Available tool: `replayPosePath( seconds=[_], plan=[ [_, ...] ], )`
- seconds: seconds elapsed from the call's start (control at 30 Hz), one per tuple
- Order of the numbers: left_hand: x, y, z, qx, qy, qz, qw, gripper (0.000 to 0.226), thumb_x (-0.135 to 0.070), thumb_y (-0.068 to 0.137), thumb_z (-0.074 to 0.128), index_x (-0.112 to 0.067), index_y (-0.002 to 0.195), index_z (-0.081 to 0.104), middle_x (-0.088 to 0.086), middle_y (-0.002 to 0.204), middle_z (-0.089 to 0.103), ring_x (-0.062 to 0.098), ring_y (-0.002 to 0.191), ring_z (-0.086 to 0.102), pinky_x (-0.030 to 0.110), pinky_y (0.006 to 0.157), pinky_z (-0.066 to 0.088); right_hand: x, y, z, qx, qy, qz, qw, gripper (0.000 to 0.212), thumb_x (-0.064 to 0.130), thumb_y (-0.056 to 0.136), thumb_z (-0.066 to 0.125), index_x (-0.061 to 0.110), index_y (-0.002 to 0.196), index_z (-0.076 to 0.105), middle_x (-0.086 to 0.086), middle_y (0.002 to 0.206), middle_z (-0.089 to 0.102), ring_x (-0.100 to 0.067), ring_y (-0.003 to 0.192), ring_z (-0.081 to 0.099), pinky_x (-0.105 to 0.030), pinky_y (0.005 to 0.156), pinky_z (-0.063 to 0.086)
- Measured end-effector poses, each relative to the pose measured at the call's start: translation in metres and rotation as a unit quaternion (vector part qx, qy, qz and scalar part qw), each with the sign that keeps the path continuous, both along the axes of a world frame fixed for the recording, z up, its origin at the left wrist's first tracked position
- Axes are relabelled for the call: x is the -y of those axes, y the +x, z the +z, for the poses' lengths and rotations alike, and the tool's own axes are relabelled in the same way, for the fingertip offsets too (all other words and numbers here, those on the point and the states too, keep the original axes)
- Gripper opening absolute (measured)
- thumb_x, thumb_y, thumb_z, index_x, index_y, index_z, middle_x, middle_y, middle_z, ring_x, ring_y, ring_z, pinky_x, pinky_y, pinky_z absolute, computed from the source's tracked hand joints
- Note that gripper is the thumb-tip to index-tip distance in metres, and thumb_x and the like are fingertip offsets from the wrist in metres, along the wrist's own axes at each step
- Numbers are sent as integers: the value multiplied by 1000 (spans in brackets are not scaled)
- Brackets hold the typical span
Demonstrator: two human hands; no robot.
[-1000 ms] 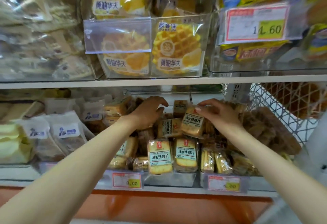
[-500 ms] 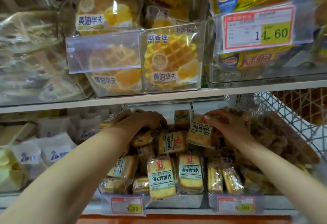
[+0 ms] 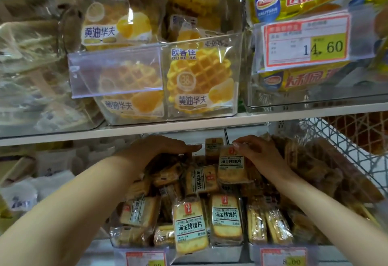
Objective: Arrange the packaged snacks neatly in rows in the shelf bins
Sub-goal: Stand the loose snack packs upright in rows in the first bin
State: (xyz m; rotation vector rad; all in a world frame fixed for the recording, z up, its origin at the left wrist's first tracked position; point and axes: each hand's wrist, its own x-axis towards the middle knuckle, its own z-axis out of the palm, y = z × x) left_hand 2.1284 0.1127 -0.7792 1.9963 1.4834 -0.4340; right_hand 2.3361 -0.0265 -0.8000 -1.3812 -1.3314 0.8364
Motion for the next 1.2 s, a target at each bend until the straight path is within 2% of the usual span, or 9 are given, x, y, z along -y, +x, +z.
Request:
replayPosePath(
  seconds=[0.1,0.23,0.33,0.47,0.73,0.87,1.03,1.1,1.2],
  plan=[
    [1,-5,4,-37,-4,-40,999,71,-75,78,35,-19,113,64,4,128,53,21,117,49,36,103,36,0,0,0,-11,-1,1,1000,3,29,89,60,31,89,62,10,93,64,4,82,59,-5,58,42],
    [2,-10,7,-98,52,-135,985,54,-58,91,38,-20,127,51,2,135,46,20,124,42,27,93,32,0,1,0,-17,-5,4,1000,4,29,89,60,28,91,63,12,91,63,4,82,58,-3,58,41],
    [4,-19,9,-86,54,-157,982,55,-60,87,44,-25,129,51,-1,137,44,19,126,41,31,101,34,0,1,-1,-9,-10,4,1000,2,31,89,59,32,89,62,14,91,62,2,85,58,-10,64,40],
    [5,-31,11,-94,81,-195,973,55,-60,87,45,-24,129,51,1,137,44,19,125,42,37,105,35,0,3,-3,-11,-13,5,1000,4,29,90,59,28,92,62,13,92,61,5,81,55,-1,55,40],
    [10,-31,-1,-165,147,-244,944,59,-61,90,33,-33,142,33,-2,152,29,17,141,19,40,116,7,-1,-1,-1,-89,-30,-10,996,12,31,89,60,24,98,65,7,97,64,-2,85,59,-8,53,43],
    [10,-31,0,-77,193,-211,955,52,-56,90,44,-33,136,41,-5,149,34,11,142,15,39,115,-3,-4,-9,4,-150,-19,-37,988,17,26,88,63,16,102,64,-6,92,68,-8,70,66,-20,51,51],
    [32,-21,19,118,273,-133,946,52,-41,87,60,-19,133,47,-2,140,43,15,129,39,19,102,25,-14,-18,13,-189,-9,-38,981,17,24,85,66,18,101,65,-9,94,69,-15,68,68,-27,55,55],
    [44,-17,25,241,233,-63,940,48,-35,88,60,-14,130,49,4,134,50,20,122,48,29,105,34,-17,-24,18,-202,0,-26,979,12,23,85,66,21,97,65,-6,94,68,-14,65,68,-25,51,52],
    [71,-7,33,417,79,92,900,32,-31,94,50,-11,118,54,7,107,66,19,91,64,33,85,52,-20,-33,21,-203,9,11,979,19,20,86,64,16,104,63,-7,98,67,-15,75,69,-25,54,54]
  ],
)
